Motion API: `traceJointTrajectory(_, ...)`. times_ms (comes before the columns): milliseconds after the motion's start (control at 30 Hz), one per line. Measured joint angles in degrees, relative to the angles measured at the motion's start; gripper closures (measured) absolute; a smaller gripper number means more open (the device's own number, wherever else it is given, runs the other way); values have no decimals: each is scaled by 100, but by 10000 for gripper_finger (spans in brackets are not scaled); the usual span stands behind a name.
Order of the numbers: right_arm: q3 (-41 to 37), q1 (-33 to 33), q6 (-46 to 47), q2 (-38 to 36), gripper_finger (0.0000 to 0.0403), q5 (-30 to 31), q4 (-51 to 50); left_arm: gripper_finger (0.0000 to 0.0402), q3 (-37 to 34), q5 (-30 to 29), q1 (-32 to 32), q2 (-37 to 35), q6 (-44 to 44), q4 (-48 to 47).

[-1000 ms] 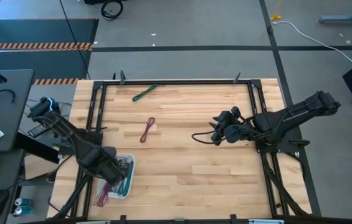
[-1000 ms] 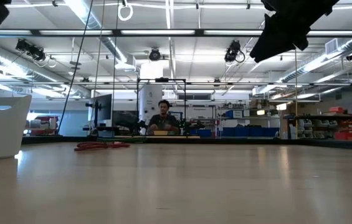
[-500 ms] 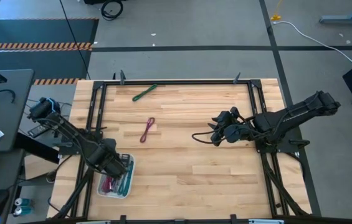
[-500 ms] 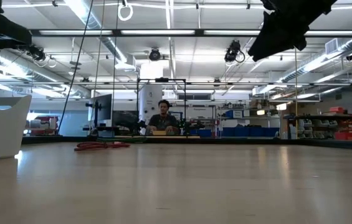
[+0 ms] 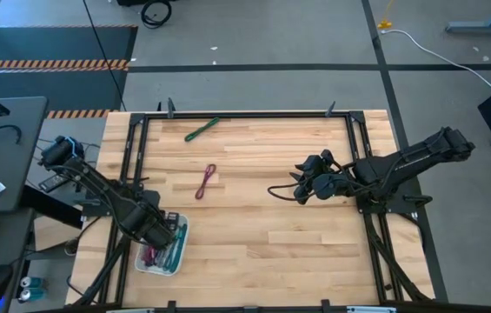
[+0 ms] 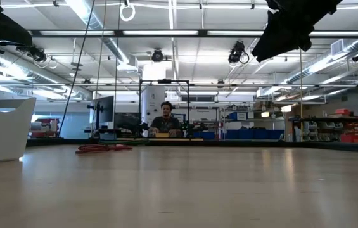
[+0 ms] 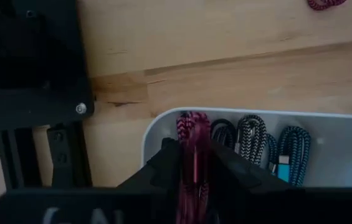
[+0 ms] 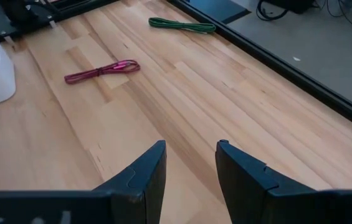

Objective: Pick and place USB-C Cables
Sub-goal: Put the bottom pink charger cable into the white bin, then put the green charger cable into the white bin

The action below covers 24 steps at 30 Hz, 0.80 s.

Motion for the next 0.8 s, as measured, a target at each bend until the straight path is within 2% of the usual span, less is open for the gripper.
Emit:
traceJointTrajectory(200,0,0,0,0,259,-14,0,257,0,361,0,-12,25,-121)
traceJointTrajectory(267,0,0,0,0,259,-91,0,239,13,730,2,-96,180,-144)
traceJointTrajectory(367,0,-2,0,0,259,-187,0,217,297,1152,-5,-266,408,-282)
traceJointTrajectory(433,0,0,-29,0,259,-254,-1,208,688,1117,-4,-395,384,-541)
traceJointTrajectory(533,0,0,-106,0,259,-277,-1,204,1429,397,64,-509,361,-941)
traceJointTrajectory(600,0,-2,-110,0,259,-278,-2,205,1868,-551,194,-515,509,-1082)
traceJointTrajectory(700,0,0,-145,0,259,-284,0,216,2241,-2027,570,-509,1468,-1028)
traceJointTrajectory(733,0,-2,-146,0,259,-284,0,221,2272,-2273,817,-503,1795,-966)
traceJointTrajectory(800,0,0,-149,0,259,-285,0,231,2229,-2319,1500,-488,2418,-778)
